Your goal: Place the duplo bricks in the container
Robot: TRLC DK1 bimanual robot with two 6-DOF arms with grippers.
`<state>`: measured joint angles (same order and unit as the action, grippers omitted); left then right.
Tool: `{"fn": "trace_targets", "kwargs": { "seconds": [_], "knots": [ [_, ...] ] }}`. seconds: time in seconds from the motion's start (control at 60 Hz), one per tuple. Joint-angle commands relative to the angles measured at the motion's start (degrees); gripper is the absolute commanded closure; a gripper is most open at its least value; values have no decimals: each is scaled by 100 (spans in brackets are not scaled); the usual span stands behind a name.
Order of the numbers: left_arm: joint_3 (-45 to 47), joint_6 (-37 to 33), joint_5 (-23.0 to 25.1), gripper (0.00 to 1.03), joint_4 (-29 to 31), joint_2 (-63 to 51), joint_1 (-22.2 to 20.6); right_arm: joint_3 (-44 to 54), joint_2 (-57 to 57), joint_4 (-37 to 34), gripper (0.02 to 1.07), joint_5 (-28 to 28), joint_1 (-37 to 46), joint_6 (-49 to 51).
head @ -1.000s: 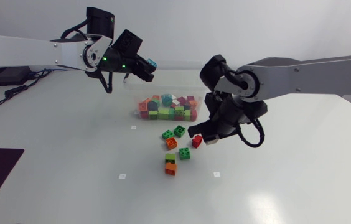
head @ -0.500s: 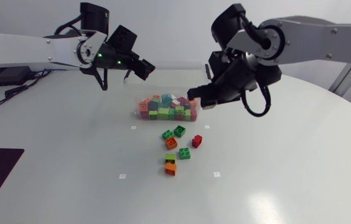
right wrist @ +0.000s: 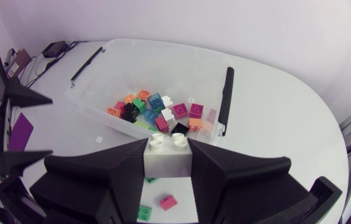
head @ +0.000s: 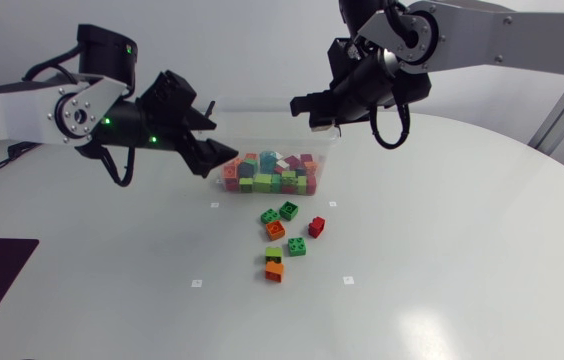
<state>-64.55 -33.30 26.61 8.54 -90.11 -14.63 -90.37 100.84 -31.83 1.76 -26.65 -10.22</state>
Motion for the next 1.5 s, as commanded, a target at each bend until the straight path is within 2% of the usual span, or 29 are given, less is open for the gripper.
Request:
{"fn": "trace_targets", "kwargs": {
  "seconds": [0.0,0.083,0.417,0.65,0.683,0.717,0.817,0.9,1.15,1.25,1.35,1.483],
  "knots": [
    [321,-441,195,6,131,160,-22,-288,252,116,76,9,46,90],
    [505,-757,318,6,307,160,-136,-491,437,178,76,17,46,125],
    [1094,-1451,362,6,298,-183,-699,-1370,1351,415,75,44,152,248],
    [1103,-1645,257,6,25,-772,-883,-2064,2001,564,74,228,213,407],
    [1085,-1636,169,6,-98,-904,-883,-2125,2054,564,72,228,213,407],
    [1050,-1601,107,6,-265,-1088,-892,-2284,2186,547,62,264,205,415],
    [1024,-1539,-139,6,-651,-1396,-892,-2530,2335,476,20,448,152,459],
    [1006,-1434,-200,6,-897,-1580,-883,-2582,2291,450,7,536,90,468],
    [1112,-1618,-209,7,-933,-1739,-1006,-2081,1395,494,7,606,81,486],
    [1287,-1838,-42,7,-818,-1598,-1042,-1554,894,661,7,307,125,697],
    [1534,-2119,99,9,-687,-1378,-1129,-587,217,1232,7,-141,187,1294],
    [1859,-2471,266,9,-432,-939,-1209,2,-249,890,7,-158,275,1338]
  ]
}}
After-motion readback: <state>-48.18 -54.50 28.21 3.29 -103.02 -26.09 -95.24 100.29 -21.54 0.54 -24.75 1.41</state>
